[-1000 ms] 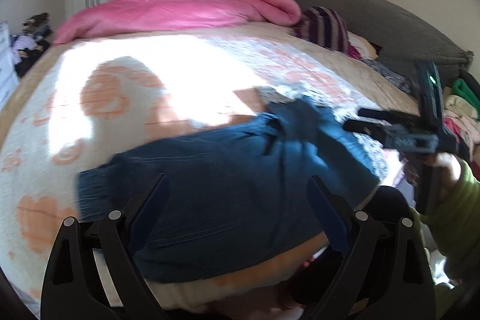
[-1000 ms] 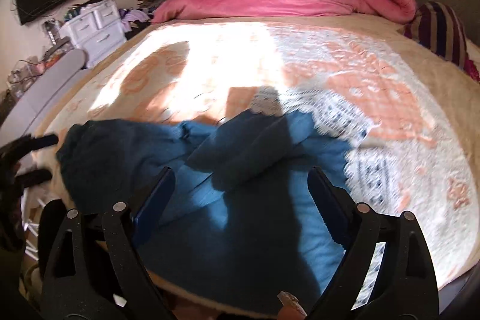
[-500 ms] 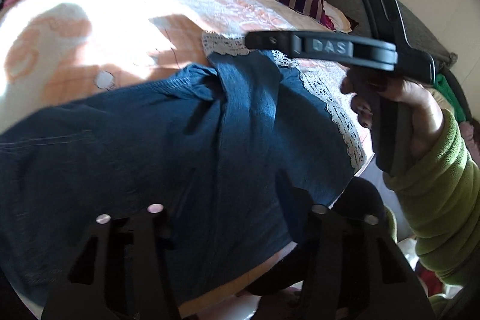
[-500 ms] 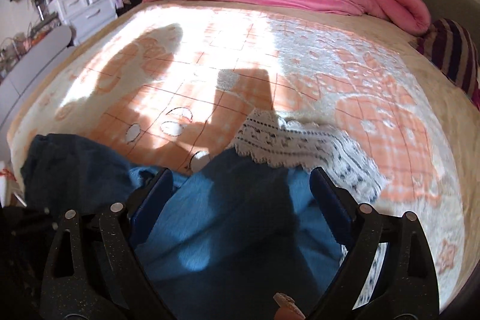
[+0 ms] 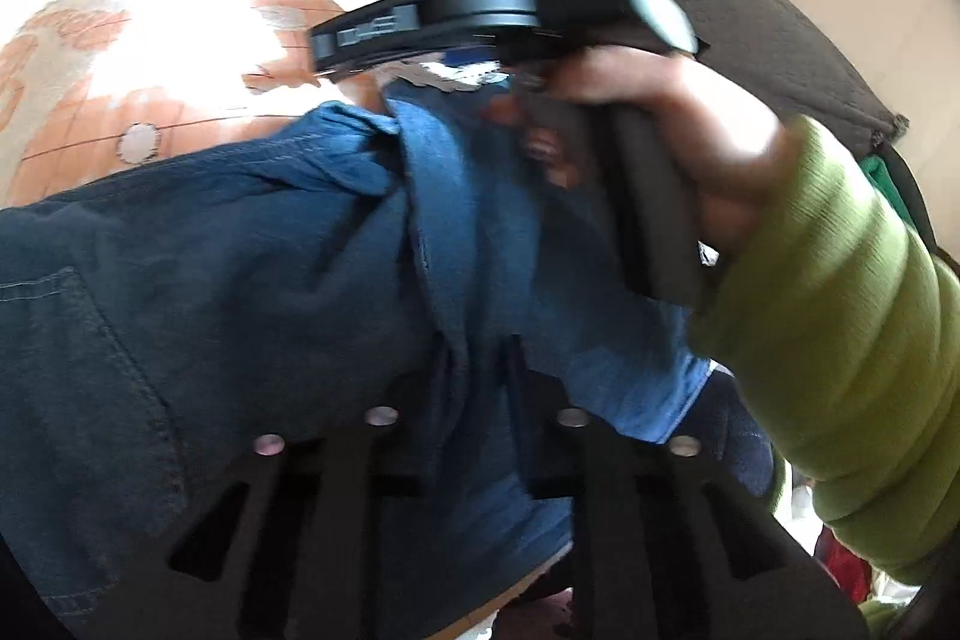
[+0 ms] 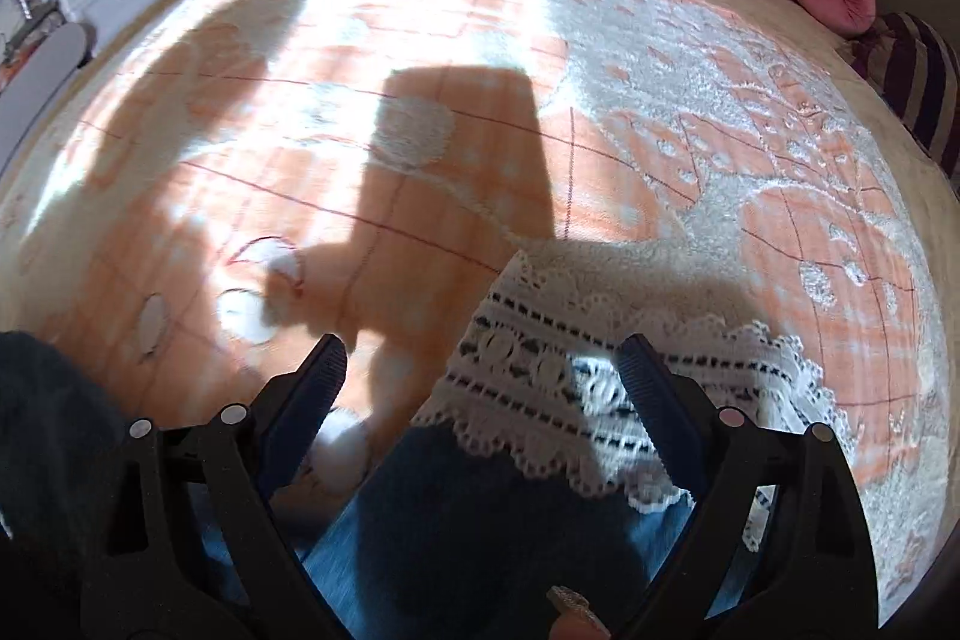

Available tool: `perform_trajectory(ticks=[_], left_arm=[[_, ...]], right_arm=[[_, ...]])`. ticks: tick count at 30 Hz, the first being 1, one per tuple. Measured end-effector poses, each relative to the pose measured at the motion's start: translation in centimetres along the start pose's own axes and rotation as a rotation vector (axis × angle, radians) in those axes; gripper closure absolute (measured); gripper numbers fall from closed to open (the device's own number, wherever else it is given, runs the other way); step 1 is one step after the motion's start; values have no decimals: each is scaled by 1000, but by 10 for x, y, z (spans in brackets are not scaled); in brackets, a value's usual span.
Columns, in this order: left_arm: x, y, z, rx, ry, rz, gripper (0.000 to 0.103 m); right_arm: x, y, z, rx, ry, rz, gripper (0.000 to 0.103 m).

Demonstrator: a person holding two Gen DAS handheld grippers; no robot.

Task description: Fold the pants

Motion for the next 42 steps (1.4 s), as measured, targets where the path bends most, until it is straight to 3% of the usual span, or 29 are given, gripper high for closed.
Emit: perform_trajectory(ticks=[1,3,5,9,12,15,19,20,22,23,33,36,42], left_arm=[[3,1,2,3,-15,-5,87],[7,3,2,10,-40,-18,87],[7,5,3,17,-45,-27,87],[5,12,-1,34,-52,-49,86],[4,17,-2,50,-60,-75,71],[2,20,-5,64,-69,-88,65],[2,13,-9,73,-82,-101,65],[4,14,-9,77,-94,-109,67],[6,17,-9,85,-113,-94,97],[10,16,-11,84,-122,-85,99],[16,39,13,80,-244,-53,101],[17,38,21,70,-264,-49,101],[21,38,37,48,-303,-42,101]], right_arm=[[4,-4,0,-5,-2,9,29],[12,-2,-1,12,7,27,73],[14,10,-1,38,0,-11,95],[25,63,3,163,-72,-79,97],[42,108,16,247,-144,-120,97],[58,147,36,304,-197,-135,97],[77,181,67,351,-266,-151,97],[80,186,76,357,-285,-158,97],[88,193,96,358,-326,-164,97],[90,195,106,358,-344,-164,97],[86,204,216,314,-530,-226,97],[83,195,240,279,-583,-249,97],[91,186,264,245,-611,-198,97]])
Point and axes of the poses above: each gripper's, at about its wrist camera, not at the fingertips, and y roughly against the way its jaws point, x to its right, z to its underside, the point moved 8 cm from there along -y, roughly the way its jaws point, and after that the axes turned 14 degrees about -z, right-handed, at the moved point
